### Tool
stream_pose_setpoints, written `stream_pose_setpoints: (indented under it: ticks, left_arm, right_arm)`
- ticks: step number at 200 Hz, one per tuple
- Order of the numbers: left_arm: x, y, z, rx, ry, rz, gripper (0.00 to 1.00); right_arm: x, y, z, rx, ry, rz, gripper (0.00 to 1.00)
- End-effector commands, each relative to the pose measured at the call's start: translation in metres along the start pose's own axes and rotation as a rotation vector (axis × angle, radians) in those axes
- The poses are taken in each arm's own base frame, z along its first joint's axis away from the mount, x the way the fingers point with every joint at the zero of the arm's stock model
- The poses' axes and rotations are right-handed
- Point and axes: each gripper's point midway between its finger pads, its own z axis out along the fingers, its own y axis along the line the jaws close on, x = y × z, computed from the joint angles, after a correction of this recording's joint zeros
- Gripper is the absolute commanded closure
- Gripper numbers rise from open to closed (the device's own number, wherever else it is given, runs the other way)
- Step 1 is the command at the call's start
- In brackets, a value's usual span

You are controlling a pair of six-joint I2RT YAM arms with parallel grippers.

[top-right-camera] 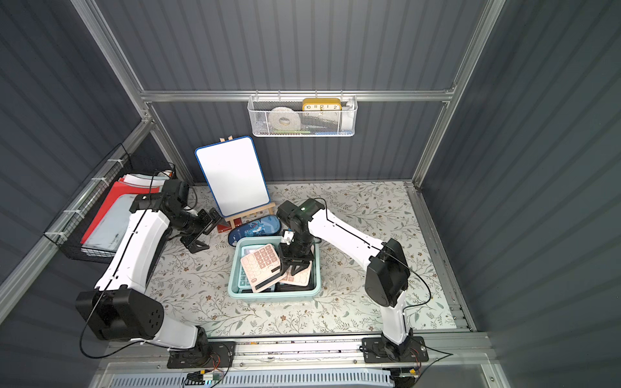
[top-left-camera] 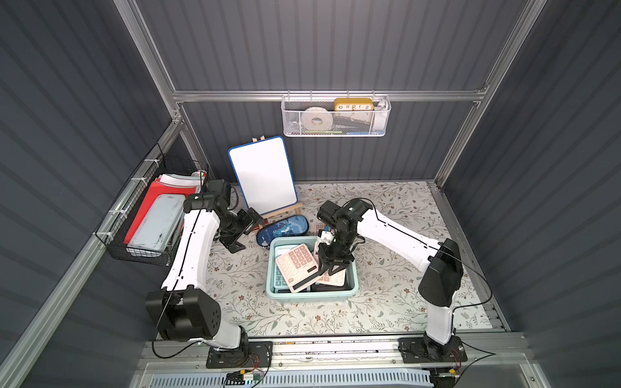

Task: Put the calculator in the storage box
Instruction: Place the calculator in the storage box.

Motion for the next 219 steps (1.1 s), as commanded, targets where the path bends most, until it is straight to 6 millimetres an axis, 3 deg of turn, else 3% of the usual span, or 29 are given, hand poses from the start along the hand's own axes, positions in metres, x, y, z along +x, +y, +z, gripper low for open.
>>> stream_pose_setpoints:
  ticks: [1, 61, 102, 127, 174, 202, 219]
  left_arm:
    - [0.011, 0.009, -0.007, -0.013, 0.015, 0.008, 0.01]
    - [0.013, 0.008, -0.005, 0.007, 0.021, 0.008, 0.01]
    - [0.013, 0.007, -0.004, 0.016, 0.026, 0.006, 0.01]
    - [0.014, 0.007, -0.003, 0.017, 0.027, 0.006, 0.01]
    - [0.016, 0.009, -0.003, 0.011, 0.041, 0.008, 0.01]
    - [0.017, 0.009, -0.002, 0.015, 0.049, 0.005, 0.01]
    - [0.016, 0.008, -0.003, 0.017, 0.048, 0.003, 0.01]
  right_arm:
    - [-0.009, 0.002, 0.009, 0.003, 0.009, -0.045, 0.59]
    - [-0.006, 0.031, 0.026, -0.081, 0.072, -0.083, 0.63]
    - [-0.001, 0.056, 0.028, -0.159, 0.083, -0.113, 0.64]
    - [-0.002, 0.061, 0.027, -0.173, 0.074, -0.109, 0.64]
    - [-0.004, 0.045, 0.017, -0.091, 0.029, -0.087, 0.64]
    - [-0.02, 0.031, 0.006, -0.063, -0.051, -0.035, 0.62]
    - [-0.027, 0.028, 0.011, -0.071, -0.06, -0.019, 0.61]
